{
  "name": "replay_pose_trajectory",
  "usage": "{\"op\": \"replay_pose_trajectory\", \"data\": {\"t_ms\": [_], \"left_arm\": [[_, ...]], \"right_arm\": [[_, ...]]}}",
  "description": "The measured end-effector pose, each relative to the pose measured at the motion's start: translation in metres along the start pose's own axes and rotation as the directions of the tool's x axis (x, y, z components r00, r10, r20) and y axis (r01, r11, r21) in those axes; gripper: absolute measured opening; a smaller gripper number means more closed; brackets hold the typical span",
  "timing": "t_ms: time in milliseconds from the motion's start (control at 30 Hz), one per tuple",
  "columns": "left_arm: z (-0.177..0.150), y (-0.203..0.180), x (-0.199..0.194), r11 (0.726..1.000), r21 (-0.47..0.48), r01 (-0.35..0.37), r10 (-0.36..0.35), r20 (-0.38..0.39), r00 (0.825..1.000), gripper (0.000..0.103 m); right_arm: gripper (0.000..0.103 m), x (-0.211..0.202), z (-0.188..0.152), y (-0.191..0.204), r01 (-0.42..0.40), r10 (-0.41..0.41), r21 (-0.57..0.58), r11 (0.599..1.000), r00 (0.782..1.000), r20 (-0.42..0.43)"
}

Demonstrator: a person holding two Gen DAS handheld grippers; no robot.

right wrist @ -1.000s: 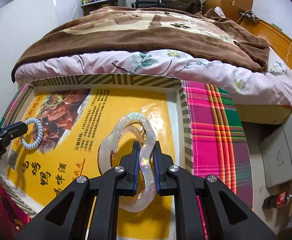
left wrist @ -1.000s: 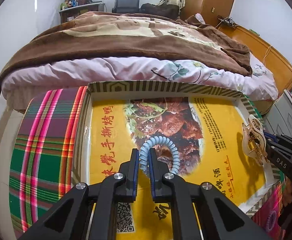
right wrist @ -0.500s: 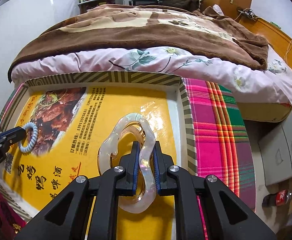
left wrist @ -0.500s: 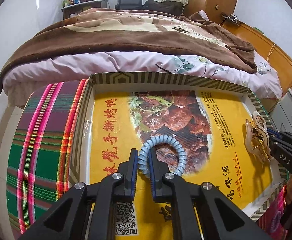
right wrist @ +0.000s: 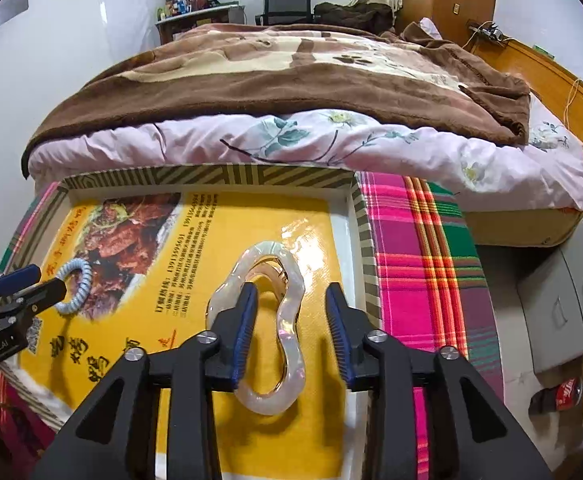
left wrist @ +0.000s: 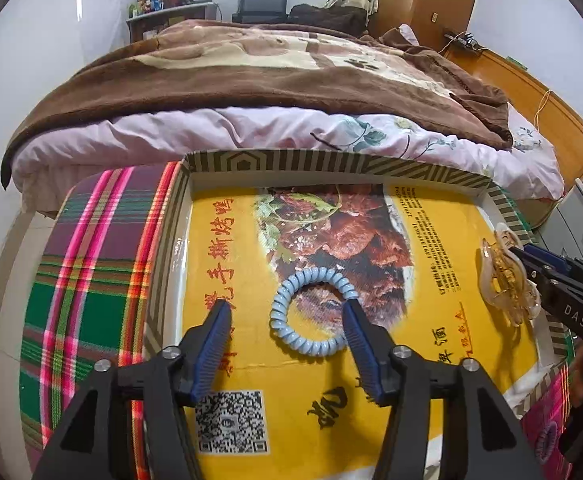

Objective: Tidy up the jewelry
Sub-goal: 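Open both grippers to drop the bracelet and clip into the tray, then grasp the purple coiled bracelet with the right gripper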

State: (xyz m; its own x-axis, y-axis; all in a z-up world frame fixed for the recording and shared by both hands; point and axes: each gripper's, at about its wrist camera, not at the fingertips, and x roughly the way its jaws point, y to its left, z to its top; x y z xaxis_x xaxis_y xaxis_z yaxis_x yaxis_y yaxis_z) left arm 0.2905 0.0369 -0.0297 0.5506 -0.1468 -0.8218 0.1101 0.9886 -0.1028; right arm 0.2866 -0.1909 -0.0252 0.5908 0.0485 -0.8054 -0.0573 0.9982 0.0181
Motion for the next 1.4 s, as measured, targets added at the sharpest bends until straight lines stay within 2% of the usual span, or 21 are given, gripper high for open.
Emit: {"op": "replay_pose_trajectory", "data": {"t_ms": [167, 367, 467, 700, 900, 1100, 1233, 1400], "left_arm": [[-0.006, -0.004, -0.022, 1.000, -0.004, 0.005, -0.005, 0.031, 0.999, 0.070], [-0.023, -0.008, -0.059, 1.000, -0.003, 0.007, -0.007, 0.079, 0.997, 0.072], [-0.034, -0.011, -0.078, 1.000, 0.008, -0.008, 0.007, 0.100, 0.995, 0.078], [-0.068, -0.013, -0.120, 1.000, 0.010, -0.021, 0.019, 0.153, 0.988, 0.081], [-0.098, -0.006, -0.142, 1.000, -0.008, -0.009, 0.010, 0.167, 0.986, 0.082], [-0.129, 0.004, -0.154, 1.000, -0.025, -0.004, 0.008, 0.174, 0.985, 0.082], [-0.147, 0.011, -0.154, 0.999, -0.043, -0.007, 0.014, 0.160, 0.987, 0.082], [-0.164, 0.024, -0.149, 0.997, -0.080, -0.007, 0.017, 0.132, 0.991, 0.082]], "right_arm": [[0.043, -0.019, -0.003, 0.003, -0.021, 0.021, 0.002, 1.000, 0.999, 0.030], [0.043, -0.049, -0.015, 0.004, -0.051, 0.049, 0.018, 0.999, 0.996, 0.071], [0.043, -0.068, -0.024, 0.004, -0.065, 0.062, 0.019, 0.998, 0.994, 0.094], [0.043, -0.113, -0.054, -0.003, -0.086, 0.079, 0.036, 0.996, 0.985, 0.152], [0.044, -0.139, -0.086, -0.016, -0.065, 0.060, 0.022, 0.998, 0.983, 0.173], [0.044, -0.143, -0.127, -0.033, -0.090, 0.084, 0.036, 0.995, 0.987, 0.135], [0.044, -0.130, -0.155, -0.029, -0.096, 0.097, -0.010, 0.995, 0.993, 0.065], [0.044, -0.117, -0.174, -0.017, -0.093, 0.095, -0.063, 0.994, 0.995, 0.018]]}}
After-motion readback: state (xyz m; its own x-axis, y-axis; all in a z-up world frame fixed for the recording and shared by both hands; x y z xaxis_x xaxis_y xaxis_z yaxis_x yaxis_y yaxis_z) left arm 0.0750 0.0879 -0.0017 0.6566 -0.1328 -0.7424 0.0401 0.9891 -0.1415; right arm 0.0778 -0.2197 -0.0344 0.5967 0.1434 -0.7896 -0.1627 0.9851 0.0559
